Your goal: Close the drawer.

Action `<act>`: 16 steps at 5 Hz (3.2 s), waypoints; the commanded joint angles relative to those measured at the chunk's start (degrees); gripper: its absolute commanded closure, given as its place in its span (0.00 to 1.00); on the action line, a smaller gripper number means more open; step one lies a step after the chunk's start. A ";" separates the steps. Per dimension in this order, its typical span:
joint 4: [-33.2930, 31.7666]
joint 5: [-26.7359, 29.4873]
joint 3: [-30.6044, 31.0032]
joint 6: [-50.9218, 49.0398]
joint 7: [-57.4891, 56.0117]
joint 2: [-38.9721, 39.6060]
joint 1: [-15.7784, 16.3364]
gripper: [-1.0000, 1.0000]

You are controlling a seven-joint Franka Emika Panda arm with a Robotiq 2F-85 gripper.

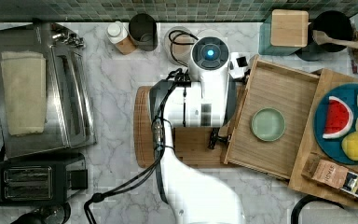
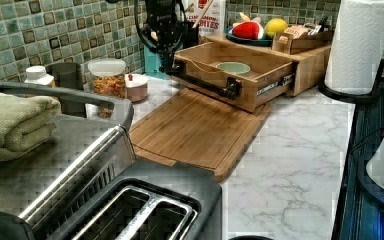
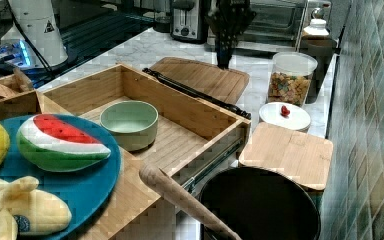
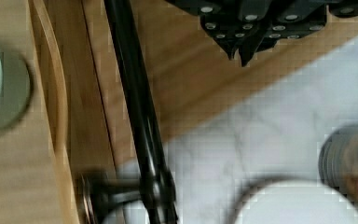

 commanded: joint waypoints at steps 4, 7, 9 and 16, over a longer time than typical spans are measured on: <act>4.88 -12.79 -0.80 -1.05 1.12 4.73 5.85 1.00; -0.53 -9.98 -0.32 2.02 -1.52 1.42 2.26 1.00; -7.18 -10.55 -1.60 5.86 -5.91 -2.49 -0.23 1.00; -4.80 -0.13 -1.38 6.78 -32.55 2.64 -24.14 1.00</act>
